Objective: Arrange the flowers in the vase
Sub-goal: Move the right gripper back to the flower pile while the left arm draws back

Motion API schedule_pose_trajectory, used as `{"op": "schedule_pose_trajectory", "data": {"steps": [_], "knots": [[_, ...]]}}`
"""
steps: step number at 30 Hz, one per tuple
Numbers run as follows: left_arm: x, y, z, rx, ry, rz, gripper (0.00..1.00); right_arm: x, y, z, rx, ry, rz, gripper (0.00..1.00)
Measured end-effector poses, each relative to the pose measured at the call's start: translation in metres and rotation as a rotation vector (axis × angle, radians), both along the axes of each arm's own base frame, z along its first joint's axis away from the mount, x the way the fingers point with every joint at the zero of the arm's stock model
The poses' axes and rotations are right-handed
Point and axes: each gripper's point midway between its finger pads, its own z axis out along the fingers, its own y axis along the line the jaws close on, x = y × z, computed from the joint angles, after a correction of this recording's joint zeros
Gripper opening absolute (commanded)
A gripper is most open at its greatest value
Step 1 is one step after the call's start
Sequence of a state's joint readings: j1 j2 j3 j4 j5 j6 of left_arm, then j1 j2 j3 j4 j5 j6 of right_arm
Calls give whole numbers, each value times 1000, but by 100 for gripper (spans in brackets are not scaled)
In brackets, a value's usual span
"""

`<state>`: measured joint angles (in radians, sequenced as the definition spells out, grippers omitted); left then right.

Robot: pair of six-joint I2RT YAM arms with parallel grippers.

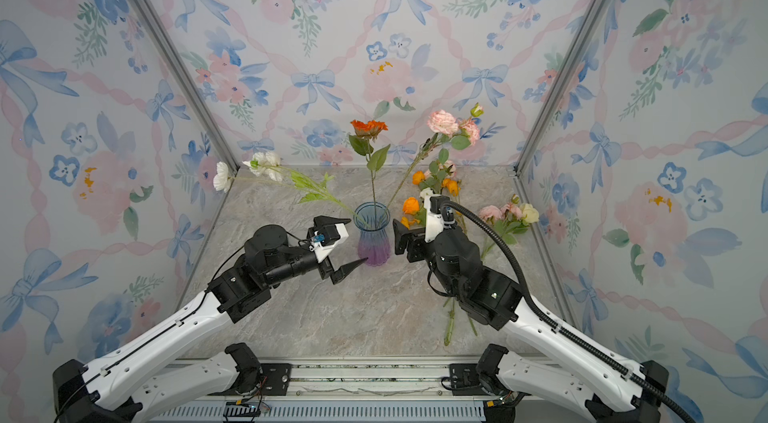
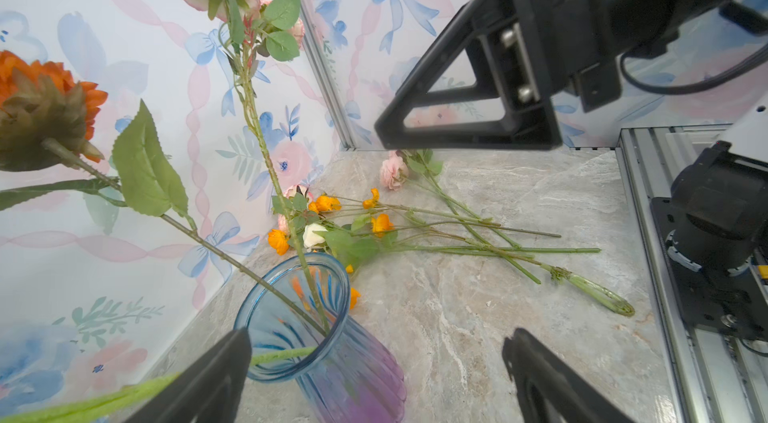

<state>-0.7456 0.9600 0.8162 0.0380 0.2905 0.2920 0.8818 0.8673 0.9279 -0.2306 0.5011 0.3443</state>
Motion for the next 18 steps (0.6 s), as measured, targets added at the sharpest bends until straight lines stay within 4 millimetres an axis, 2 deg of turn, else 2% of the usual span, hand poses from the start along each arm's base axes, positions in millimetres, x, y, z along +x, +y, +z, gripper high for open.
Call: {"op": "schedule_pose_trajectory", "data": {"steps": [4, 8, 11, 14, 18], "knots": [[-6, -11, -9, 6, 37, -54, 98, -10, -50, -19, 0, 41, -126, 72], [-17, -29, -26, 36, 78, -120, 98, -10, -105, -58, -2, 144, -319, 62], [-21, -38, -35, 56, 98, -145, 98, -1, -140, -89, -2, 258, -456, 54], [-21, -38, -36, 59, 99, -144, 98, 17, -156, -128, 9, 418, -509, 46], [-19, -38, -37, 61, 97, -134, 98, 44, -153, -187, -30, 661, -461, 38]]}}
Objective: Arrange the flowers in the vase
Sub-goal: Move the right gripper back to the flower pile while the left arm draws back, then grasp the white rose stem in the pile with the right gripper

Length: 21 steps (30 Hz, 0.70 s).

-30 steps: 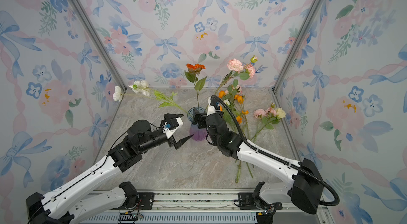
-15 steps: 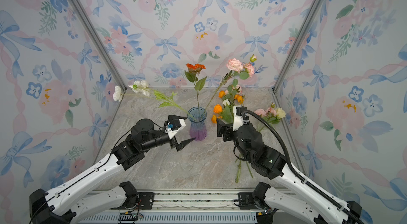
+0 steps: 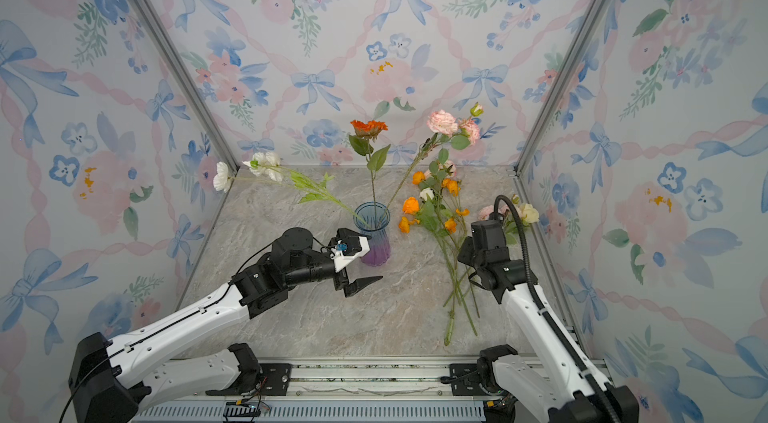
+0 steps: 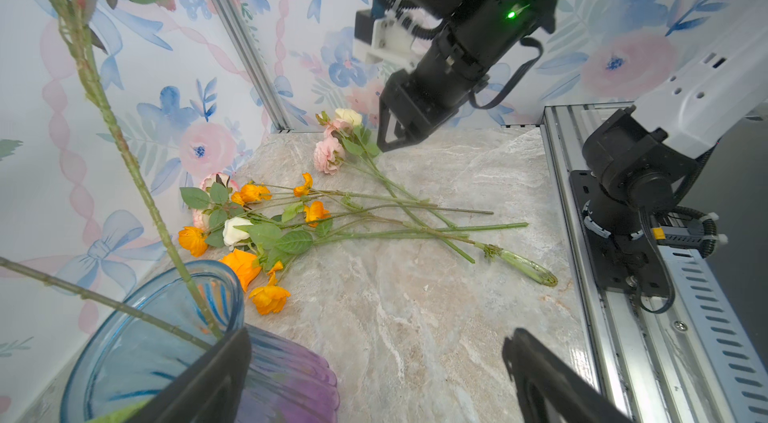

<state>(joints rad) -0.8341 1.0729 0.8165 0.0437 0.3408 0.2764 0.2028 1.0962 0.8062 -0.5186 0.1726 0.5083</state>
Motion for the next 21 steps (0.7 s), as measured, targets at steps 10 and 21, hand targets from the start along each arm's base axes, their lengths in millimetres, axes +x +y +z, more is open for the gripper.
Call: {"op": "schedule_pose_trajectory", "data": {"steps": [10, 21], "knots": [[2, 1, 0, 4, -4, 14, 98, 94, 35, -54, -56, 206, 214, 26], [2, 2, 3, -1, -12, 25, 98, 102, 22, -109, -208, 376, 221, 23]]}}
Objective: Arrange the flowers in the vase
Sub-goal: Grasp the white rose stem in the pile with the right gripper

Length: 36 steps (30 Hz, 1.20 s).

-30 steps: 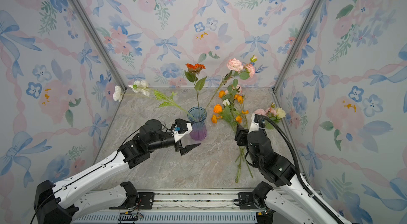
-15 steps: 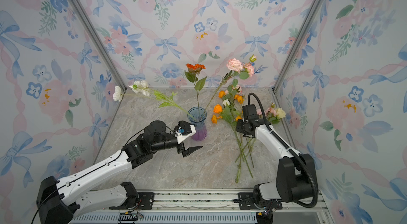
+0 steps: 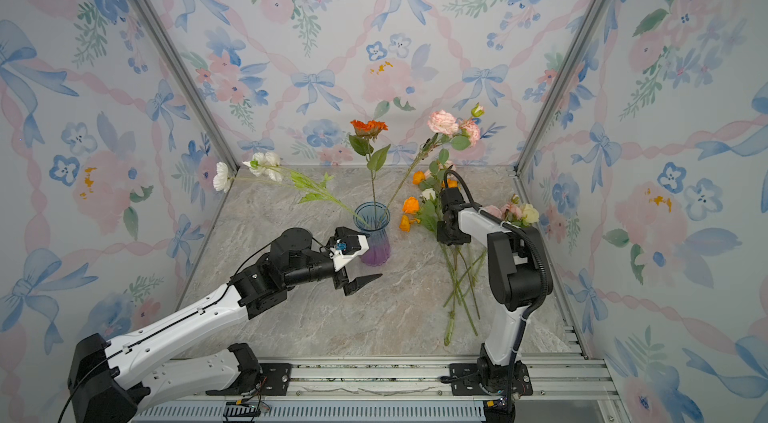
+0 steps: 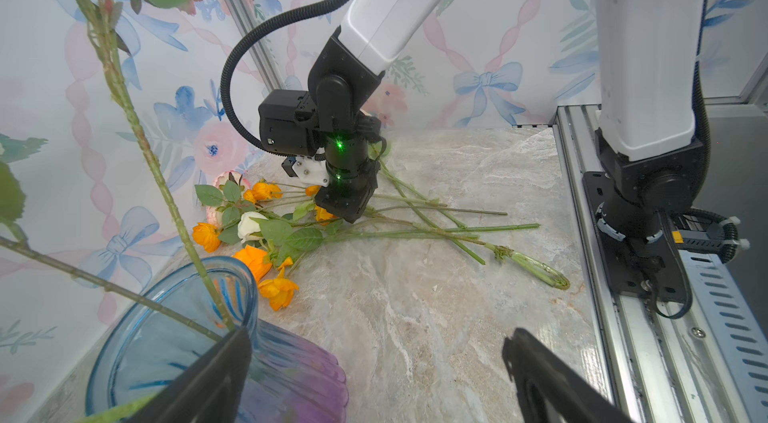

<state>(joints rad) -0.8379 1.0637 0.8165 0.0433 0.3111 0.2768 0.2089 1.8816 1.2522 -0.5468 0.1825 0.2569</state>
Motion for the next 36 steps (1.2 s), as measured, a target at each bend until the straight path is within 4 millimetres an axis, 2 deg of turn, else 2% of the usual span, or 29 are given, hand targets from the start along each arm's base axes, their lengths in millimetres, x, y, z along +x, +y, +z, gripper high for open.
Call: {"op": "schedule_pose_trajectory", "data": {"steps": [7, 13, 17, 24, 28, 36], "knots": [[-1, 1, 2, -5, -4, 0, 98, 7, -4, 5, -36, -11, 8, 23], [-1, 2, 4, -9, -9, 1, 98, 7, 1, -6, -55, 22, 38, 23], [-1, 2, 5, -10, -10, 1, 98, 5, 6, -7, -70, 27, 57, 23], [-1, 2, 6, -11, -12, 5, 98, 5, 2, -10, -109, 42, 66, 16], [-1, 3, 6, -11, -13, 8, 98, 7, 2, -6, -122, 42, 89, 4], [0, 3, 7, -13, -17, 12, 98, 6, 15, 3, -177, 34, 176, 0]]}}
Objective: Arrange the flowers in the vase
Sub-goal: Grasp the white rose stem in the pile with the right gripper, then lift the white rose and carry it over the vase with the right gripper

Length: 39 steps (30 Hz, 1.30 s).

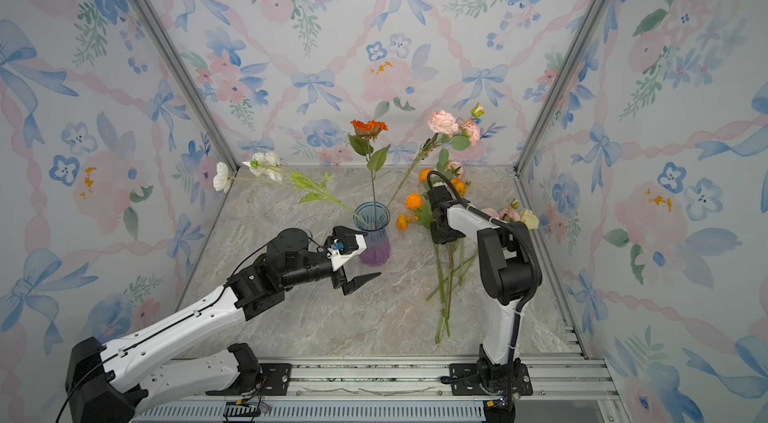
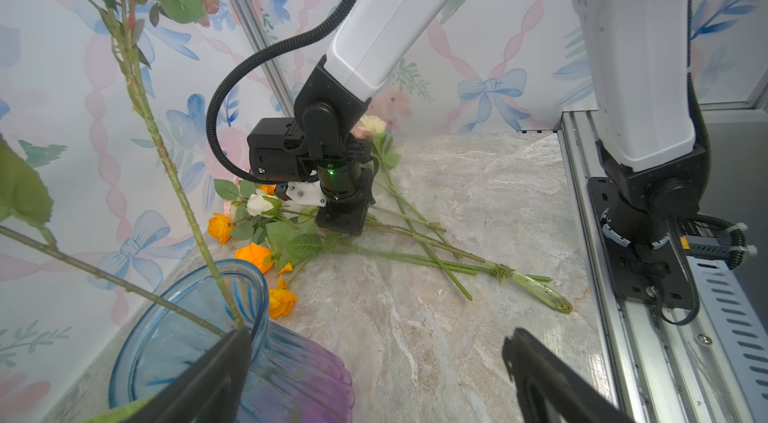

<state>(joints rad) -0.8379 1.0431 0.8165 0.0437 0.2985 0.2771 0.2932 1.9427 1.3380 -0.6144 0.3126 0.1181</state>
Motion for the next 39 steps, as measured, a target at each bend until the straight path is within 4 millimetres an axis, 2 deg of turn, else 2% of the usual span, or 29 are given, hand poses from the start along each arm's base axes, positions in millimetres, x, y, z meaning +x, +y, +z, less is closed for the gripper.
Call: {"op": "schedule_pose_trajectory", "data": {"steps": [2, 6, 12, 17, 20, 22, 27, 30, 35, 39], "knots": [[0, 0, 0, 1, 0, 3, 98, -3, 6, 7, -7, -7, 23, 0], [0, 0, 0, 1, 0, 3, 98, -6, 11, 35, -4, -50, 38, 0], [-1, 2, 4, -7, -7, 3, 98, -11, 6, 72, -4, -107, 30, 0], [-2, 3, 7, -15, -15, 3, 98, -18, -2, 89, 41, -128, -17, 0], [-2, 3, 7, -15, -16, 2, 98, -25, -16, 101, 142, -165, -103, 0], [-2, 4, 9, -17, -21, 4, 98, -31, -33, 110, 235, -208, -193, 0], [1, 14, 21, -37, -53, 35, 98, -53, -63, 128, 401, -317, -362, 0], [7, 23, 29, -54, -74, 71, 98, -64, -60, 156, 457, -412, -379, 0], [16, 38, 40, -72, -99, 132, 98, -83, -52, 232, 515, -662, -317, 0], [21, 50, 51, -99, -130, 174, 98, -110, 0, 303, 569, -873, -56, 0]]}}
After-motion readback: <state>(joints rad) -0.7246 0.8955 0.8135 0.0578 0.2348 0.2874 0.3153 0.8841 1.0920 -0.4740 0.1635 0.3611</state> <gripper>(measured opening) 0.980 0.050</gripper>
